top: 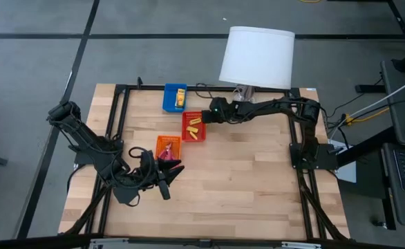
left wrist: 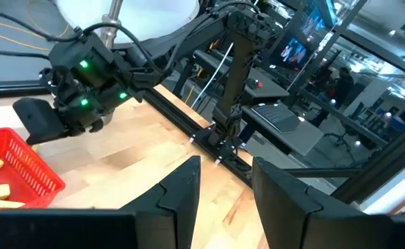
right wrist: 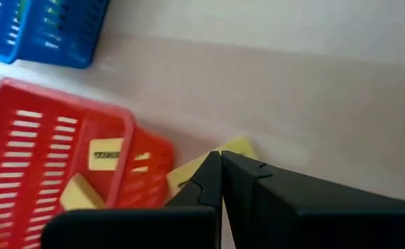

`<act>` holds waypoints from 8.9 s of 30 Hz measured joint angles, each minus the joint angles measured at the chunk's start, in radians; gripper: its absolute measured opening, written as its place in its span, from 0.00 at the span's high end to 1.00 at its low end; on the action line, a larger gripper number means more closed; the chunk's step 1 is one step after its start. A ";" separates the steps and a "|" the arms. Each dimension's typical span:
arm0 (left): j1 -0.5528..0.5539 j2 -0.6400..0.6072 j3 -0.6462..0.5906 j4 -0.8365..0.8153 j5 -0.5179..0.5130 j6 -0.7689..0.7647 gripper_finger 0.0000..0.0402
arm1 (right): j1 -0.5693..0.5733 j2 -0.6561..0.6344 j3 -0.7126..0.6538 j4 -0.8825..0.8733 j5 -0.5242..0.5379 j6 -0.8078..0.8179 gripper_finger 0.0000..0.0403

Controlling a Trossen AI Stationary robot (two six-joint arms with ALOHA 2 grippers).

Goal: Pick & Place School Supplies
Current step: Put the yellow eraser into the red bin, then return to Home Position

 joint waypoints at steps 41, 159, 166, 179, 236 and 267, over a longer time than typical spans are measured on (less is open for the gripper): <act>-0.018 0.000 0.000 0.049 0.059 0.036 0.68 | 0.218 -0.009 0.001 -0.278 0.076 0.083 1.00; -0.092 0.086 0.000 -0.026 0.116 -0.048 0.68 | 0.062 0.109 0.332 -0.126 -0.444 -0.999 0.76; -0.093 0.086 0.000 -0.009 0.112 -0.047 0.68 | 0.035 0.147 0.333 -0.134 -0.445 -1.029 0.76; -0.093 0.086 0.000 -0.011 0.114 -0.019 0.68 | 0.058 0.145 0.333 -0.133 -0.412 -1.017 0.63; 0.600 -0.525 -1.041 0.806 0.968 0.685 0.68 | 0.953 -0.881 -0.412 0.036 0.779 -0.160 0.60; 0.767 -1.329 -1.038 0.040 0.951 0.742 0.68 | 1.254 -0.872 -0.572 -0.403 0.848 0.477 0.60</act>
